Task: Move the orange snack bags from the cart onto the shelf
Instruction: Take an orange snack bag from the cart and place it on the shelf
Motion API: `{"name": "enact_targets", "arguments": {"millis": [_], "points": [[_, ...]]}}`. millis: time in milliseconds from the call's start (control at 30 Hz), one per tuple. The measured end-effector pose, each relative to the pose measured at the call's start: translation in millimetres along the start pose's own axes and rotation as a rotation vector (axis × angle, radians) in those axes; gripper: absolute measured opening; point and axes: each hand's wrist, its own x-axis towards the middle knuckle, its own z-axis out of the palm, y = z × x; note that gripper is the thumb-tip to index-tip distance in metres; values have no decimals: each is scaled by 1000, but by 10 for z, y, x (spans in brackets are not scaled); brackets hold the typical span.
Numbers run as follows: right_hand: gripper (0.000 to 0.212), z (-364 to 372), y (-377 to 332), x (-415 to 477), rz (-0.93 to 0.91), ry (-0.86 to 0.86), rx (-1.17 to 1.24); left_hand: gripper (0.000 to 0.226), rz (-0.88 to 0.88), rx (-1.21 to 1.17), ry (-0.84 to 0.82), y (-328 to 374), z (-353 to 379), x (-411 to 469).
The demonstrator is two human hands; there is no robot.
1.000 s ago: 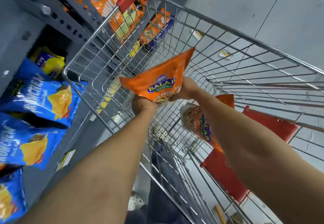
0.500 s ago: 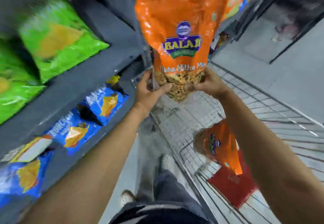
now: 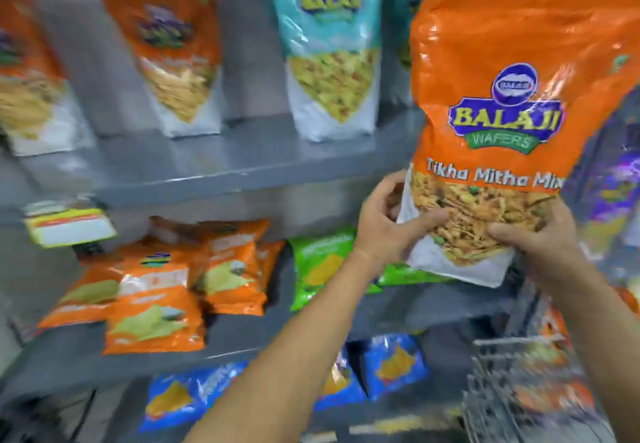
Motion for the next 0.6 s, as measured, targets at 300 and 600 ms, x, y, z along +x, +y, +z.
{"name": "enact_targets", "arguments": {"millis": [300, 600], "points": [[43, 1795, -931, 615, -186, -212, 236, 39, 301, -16, 208, 1150, -1402, 221], [40, 3336, -674, 1306, -108, -263, 233, 36, 282, 146, 346, 1421, -2871, 591]]}}
